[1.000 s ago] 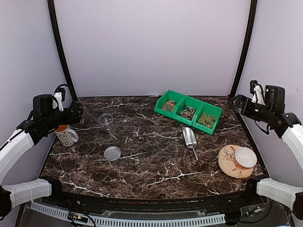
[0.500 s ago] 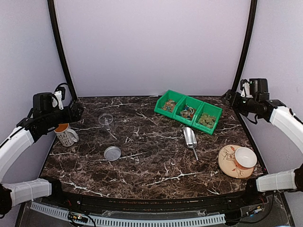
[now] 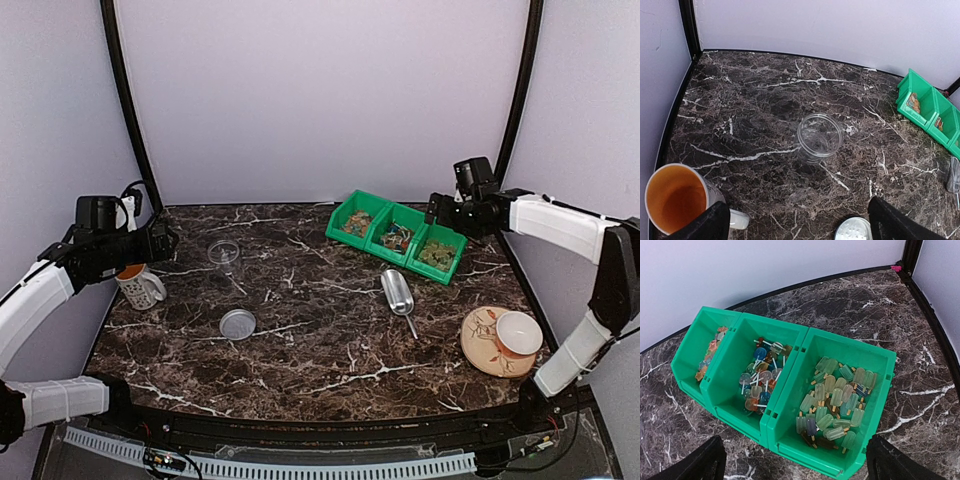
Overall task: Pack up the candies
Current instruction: Move the storage box to the corner of the board, then pick up the packing bottle from the center of the board.
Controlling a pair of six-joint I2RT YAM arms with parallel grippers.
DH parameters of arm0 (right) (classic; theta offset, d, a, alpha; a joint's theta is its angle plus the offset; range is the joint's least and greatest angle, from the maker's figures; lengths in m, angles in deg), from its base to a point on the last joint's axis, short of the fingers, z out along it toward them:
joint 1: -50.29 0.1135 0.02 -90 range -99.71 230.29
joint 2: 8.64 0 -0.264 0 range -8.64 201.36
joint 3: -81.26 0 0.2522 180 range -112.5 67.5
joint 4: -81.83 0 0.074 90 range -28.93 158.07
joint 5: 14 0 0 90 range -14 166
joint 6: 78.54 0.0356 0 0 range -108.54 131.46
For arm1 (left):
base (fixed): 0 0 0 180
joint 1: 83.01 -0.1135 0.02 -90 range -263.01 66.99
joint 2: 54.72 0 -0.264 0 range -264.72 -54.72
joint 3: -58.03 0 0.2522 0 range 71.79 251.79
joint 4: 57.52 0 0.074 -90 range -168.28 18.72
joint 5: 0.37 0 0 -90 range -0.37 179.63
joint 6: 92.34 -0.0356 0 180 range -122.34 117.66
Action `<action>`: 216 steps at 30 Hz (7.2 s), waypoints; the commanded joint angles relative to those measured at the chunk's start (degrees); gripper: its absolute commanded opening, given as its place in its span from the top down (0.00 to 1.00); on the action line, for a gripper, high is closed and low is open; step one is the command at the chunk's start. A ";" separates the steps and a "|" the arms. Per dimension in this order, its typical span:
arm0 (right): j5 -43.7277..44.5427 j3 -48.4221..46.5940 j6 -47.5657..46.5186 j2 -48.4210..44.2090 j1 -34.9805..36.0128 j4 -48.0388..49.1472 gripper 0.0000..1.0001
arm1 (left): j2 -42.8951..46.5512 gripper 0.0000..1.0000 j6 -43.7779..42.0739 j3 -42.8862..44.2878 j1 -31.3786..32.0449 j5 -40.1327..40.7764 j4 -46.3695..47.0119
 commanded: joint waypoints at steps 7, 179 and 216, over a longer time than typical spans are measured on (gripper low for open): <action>8.13 -8.57 4.93 11.91 1.92 5.39 0.02 | 2.40 0.01 -0.75 -2.21 1.31 -2.35 -0.73; 11.84 11.82 -18.18 -26.99 19.32 -11.76 0.02 | -58.92 0.76 -7.03 41.34 6.16 3.60 -15.79; 10.20 11.08 -17.60 -25.03 19.32 -11.41 0.02 | -37.16 1.00 -4.11 30.11 10.26 3.85 -17.68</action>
